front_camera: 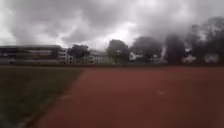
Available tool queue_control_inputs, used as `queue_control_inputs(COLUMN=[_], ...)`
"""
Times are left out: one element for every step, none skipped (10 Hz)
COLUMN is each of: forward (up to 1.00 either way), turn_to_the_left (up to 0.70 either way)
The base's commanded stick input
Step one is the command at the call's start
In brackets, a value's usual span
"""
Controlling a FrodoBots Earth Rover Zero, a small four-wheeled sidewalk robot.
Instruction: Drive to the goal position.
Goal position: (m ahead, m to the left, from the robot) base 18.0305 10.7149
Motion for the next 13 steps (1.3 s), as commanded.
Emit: queue_control_inputs(forward=[0.70, 0.70, 0.70, 0.70, 0.70, 0.70, 0.70, 0.70, 0.70, 0.70, 0.70, 0.70, 0.70], turn_to_the_left=[0.00, 0.00, 0.00, 0.00, 0.00, 0.00, 0.00, 0.00, 0.00, 0.04, 0.21, 0.35, 0.35])
